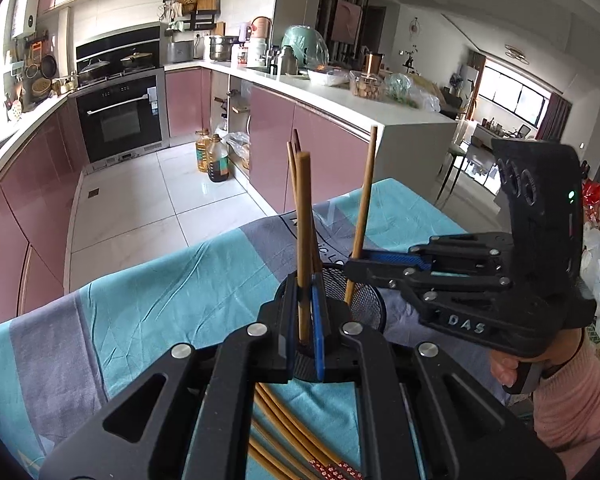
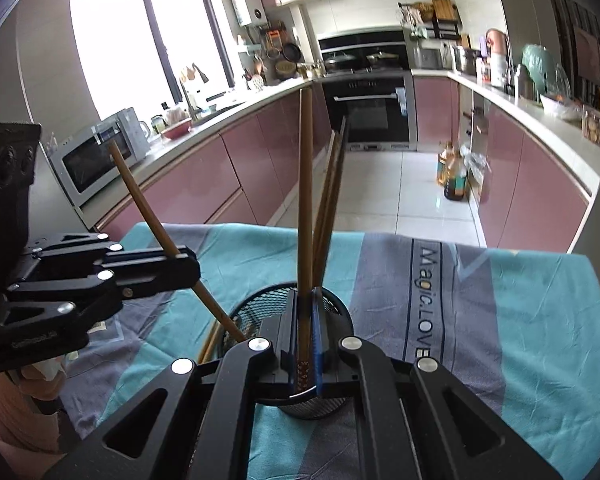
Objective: Organize utensils
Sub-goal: 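Lower the left gripper's chopstick into the cup and open while the right gripper releases its chopstick, then withdraw both grippers from the cup back over the remaining chopsticks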
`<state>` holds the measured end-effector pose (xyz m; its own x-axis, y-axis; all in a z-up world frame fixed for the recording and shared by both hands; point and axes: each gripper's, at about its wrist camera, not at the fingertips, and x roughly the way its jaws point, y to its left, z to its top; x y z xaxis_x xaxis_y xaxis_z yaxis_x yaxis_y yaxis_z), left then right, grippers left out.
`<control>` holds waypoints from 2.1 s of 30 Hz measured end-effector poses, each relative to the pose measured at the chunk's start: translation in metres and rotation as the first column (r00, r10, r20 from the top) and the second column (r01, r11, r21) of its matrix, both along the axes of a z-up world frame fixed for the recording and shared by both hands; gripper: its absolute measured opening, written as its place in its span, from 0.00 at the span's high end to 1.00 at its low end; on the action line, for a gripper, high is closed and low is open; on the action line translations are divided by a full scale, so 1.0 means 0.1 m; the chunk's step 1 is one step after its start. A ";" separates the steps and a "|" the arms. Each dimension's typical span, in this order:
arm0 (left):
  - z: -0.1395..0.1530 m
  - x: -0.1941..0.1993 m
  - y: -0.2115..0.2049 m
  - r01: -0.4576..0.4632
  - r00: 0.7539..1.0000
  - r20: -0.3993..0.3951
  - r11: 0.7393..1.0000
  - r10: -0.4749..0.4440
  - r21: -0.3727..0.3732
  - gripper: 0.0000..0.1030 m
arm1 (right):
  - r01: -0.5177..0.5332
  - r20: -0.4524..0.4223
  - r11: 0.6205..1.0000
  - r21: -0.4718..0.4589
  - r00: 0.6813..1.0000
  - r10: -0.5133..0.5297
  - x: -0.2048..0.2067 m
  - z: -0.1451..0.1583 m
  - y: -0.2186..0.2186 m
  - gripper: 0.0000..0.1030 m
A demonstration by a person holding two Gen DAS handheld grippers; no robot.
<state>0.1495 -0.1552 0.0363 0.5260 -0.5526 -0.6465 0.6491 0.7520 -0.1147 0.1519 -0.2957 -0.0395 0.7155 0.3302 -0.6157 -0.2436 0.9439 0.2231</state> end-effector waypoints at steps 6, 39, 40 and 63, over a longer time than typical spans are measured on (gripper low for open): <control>-0.10 0.17 -0.09 -0.017 1.000 -0.021 1.000 0.018 0.026 0.92 | 0.021 -0.023 1.000 0.021 1.000 -0.020 0.11 -0.06 -0.01 0.93; -1.03 -0.50 1.17 -0.321 0.946 -0.033 0.947 0.321 0.027 0.28 | -0.139 -0.113 0.990 -0.027 0.984 0.135 -0.65 -0.76 0.74 0.64; -1.09 -0.51 1.17 -0.325 0.944 -0.041 0.945 0.326 0.037 0.28 | -0.135 -0.125 0.990 -0.027 0.983 0.131 -0.65 -0.80 0.76 0.64; -1.56 -0.40 0.91 -0.304 0.936 -0.138 0.941 0.324 0.147 0.40 | -0.097 -0.160 0.989 -0.110 0.984 0.079 -0.60 -1.00 0.93 0.68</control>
